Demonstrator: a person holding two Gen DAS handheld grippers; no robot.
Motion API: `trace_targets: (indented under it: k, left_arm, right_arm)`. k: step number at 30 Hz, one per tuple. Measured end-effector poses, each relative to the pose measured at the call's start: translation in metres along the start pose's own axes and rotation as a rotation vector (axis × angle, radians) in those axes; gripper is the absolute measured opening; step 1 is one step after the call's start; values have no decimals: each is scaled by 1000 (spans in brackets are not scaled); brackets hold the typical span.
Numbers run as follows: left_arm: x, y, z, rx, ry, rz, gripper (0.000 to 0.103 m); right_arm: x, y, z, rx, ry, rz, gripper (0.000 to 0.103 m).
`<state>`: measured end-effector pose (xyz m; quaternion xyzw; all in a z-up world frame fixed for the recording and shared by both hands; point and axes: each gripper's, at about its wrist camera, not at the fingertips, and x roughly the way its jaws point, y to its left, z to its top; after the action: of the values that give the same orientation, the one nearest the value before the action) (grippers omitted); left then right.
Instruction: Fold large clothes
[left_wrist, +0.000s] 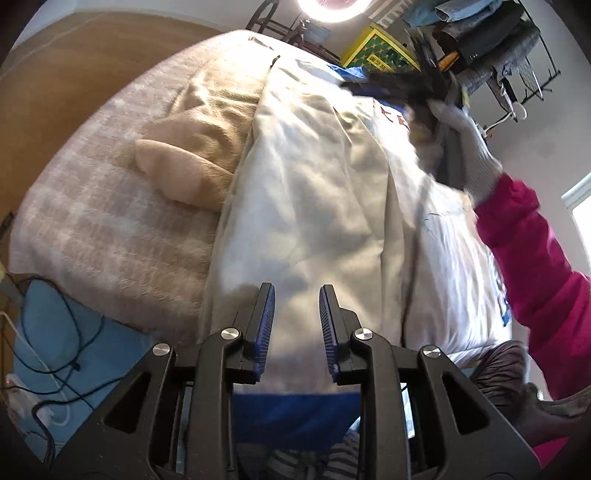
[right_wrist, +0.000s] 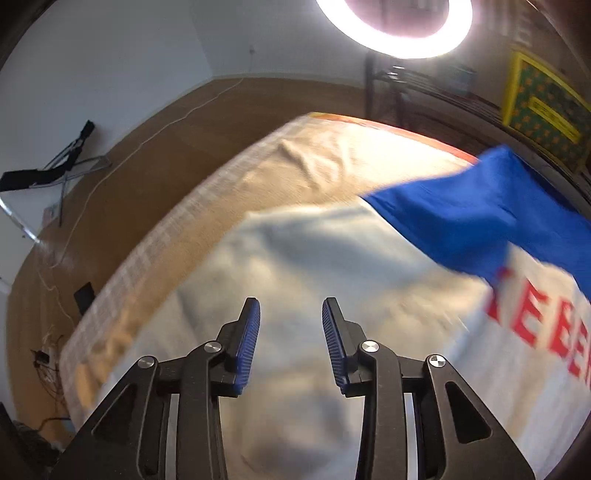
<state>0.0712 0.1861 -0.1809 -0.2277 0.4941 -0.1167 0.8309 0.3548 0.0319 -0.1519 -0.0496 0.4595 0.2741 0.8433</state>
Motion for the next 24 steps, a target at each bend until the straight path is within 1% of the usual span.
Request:
trace_targets:
  k: [2,3,4,6,7,8,9,11,12,14,17,18,20,22,24]
  left_arm:
    - [-9,6,-2,-10,-33,-4,23]
    - [-12,11,-4,-20,-45,-6,25]
    - [-16,17,-4,-37,-60,-15,27]
    - [-23,29,-5,-79,-85,-43,42]
    - [-27,37,-5,-96,-98,-62,46]
    - [-31,46,-6,-115,-103,-82,53]
    - [-33,53,-7,-134,-107,-99,55]
    - [-36,72,-11,-212,-115,-162,56]
    - [-36,78,-13,-240,-114,-182,56]
    - [-34,94,-16,-301,-111,-219,56]
    - [-25,109,-22,-362,-87,-272,57]
    - [-22,112,-24,-381,-80,-282,57]
    - [-12,112,-29,-405,-65,-308,57]
    - [-7,109,-29,-389,-58,-320,57]
    - [2,104,-27,-379,-52,-344,59]
  right_arm:
    - [-1,-20,-19,85,24,-6,33]
    - [2,-26,-27,113,39,-5,33]
    - [-3,-28,-34,112,15,1,33]
    - [-13,-23,-40,101,23,-62,33]
    - [-20,-17,-42,93,23,-93,33]
    - [-30,-12,-44,87,14,-93,33]
    - [-44,-5,-49,87,-1,-69,33]
    - [-67,8,-59,79,-23,-7,33]
    - [-79,17,-66,67,-32,22,33]
    - [-104,37,-86,45,-51,78,33]
    - [-127,57,-118,46,-52,156,33]
    - [-132,64,-133,49,-43,188,33]
    - [-137,72,-153,46,-26,219,34]
    - [-134,87,-175,36,5,254,34]
    - [-127,99,-189,25,36,274,33]
